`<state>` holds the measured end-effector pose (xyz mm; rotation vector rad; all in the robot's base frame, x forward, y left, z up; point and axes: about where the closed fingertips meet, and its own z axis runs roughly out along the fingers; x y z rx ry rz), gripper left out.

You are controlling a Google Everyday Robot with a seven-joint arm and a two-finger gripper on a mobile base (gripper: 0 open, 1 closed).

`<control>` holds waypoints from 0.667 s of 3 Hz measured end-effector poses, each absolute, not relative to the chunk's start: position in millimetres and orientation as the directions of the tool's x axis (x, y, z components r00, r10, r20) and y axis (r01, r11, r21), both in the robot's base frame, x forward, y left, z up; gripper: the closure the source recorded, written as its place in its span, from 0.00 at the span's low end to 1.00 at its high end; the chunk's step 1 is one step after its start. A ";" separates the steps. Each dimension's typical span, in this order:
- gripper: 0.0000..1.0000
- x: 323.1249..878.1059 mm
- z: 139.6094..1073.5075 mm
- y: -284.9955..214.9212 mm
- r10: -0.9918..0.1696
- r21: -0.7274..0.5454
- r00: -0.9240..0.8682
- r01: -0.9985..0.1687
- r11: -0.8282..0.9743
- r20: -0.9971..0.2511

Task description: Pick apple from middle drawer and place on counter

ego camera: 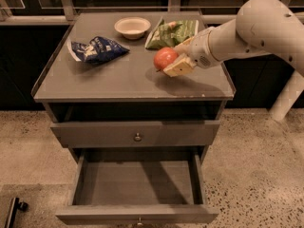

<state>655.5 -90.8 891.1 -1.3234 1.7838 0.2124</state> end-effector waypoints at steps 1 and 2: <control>0.59 655.5 891.1 -90.8 -0.690 -0.346 -0.046 -0.840 0.418 -0.722; 0.36 655.5 891.1 -90.7 -0.690 -0.346 -0.046 -0.840 0.418 -0.722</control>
Offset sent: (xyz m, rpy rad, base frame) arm 0.0000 0.0000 0.0000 0.0000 0.0000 0.0001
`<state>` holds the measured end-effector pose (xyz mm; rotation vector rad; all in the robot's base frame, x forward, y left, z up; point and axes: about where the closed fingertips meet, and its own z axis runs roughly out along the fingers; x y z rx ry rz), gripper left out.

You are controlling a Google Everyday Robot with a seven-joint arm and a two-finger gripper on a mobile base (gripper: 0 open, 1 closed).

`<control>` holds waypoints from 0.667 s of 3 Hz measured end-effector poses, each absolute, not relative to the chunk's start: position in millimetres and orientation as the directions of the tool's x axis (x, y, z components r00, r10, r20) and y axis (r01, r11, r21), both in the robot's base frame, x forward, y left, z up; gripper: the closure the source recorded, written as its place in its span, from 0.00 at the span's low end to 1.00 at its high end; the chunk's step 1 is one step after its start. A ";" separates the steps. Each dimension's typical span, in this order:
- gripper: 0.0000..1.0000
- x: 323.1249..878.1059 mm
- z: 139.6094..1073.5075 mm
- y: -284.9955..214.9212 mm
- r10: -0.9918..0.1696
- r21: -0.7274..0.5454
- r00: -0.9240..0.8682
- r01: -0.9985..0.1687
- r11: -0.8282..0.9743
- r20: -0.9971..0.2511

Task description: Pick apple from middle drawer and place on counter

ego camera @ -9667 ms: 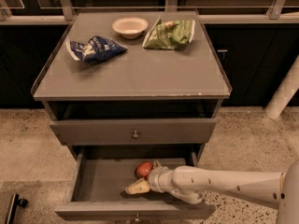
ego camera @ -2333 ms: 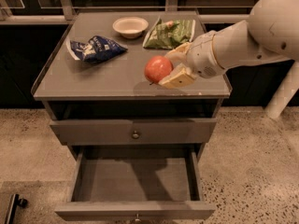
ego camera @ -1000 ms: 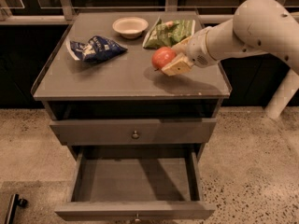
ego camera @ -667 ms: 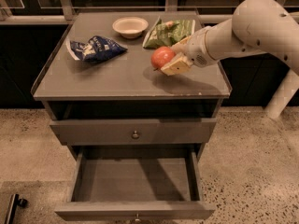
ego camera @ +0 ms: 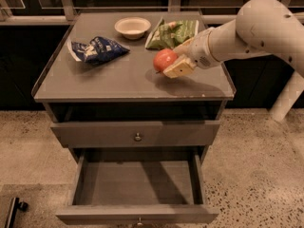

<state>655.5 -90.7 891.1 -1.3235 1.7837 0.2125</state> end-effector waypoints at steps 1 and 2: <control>0.13 655.5 891.1 -90.7 -0.690 -0.346 -0.046 -0.840 0.418 -0.722; 0.00 655.5 891.1 -90.7 -0.690 -0.346 -0.046 -0.840 0.418 -0.722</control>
Offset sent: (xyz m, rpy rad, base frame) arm 0.0000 0.0000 0.0000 0.0000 0.0000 0.0001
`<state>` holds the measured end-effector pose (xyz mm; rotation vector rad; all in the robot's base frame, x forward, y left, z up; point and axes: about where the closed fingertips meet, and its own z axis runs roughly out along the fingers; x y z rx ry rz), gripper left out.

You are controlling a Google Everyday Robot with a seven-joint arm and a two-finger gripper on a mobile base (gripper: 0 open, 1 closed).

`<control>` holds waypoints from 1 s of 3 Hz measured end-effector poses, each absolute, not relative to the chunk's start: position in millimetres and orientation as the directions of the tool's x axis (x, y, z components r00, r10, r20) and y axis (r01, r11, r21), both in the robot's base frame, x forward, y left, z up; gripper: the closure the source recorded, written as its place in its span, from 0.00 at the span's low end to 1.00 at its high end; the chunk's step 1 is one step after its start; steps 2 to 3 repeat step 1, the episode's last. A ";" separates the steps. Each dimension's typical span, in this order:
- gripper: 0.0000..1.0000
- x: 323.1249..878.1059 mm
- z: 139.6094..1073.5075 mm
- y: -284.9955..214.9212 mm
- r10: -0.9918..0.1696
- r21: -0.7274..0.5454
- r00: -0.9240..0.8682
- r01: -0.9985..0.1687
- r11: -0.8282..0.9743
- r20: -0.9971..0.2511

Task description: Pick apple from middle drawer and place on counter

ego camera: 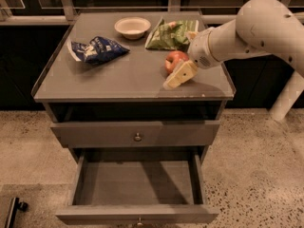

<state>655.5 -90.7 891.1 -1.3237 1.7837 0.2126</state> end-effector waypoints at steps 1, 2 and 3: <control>0.00 655.5 891.1 -90.6 -0.690 -0.346 -0.046 -0.840 0.417 -0.722; 0.00 655.5 891.1 -90.6 -0.690 -0.346 -0.046 -0.840 0.417 -0.722; 0.00 655.5 891.1 -90.6 -0.690 -0.346 -0.046 -0.840 0.417 -0.722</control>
Offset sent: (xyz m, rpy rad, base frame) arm 0.0000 0.0000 0.0000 0.0000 0.0000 0.0000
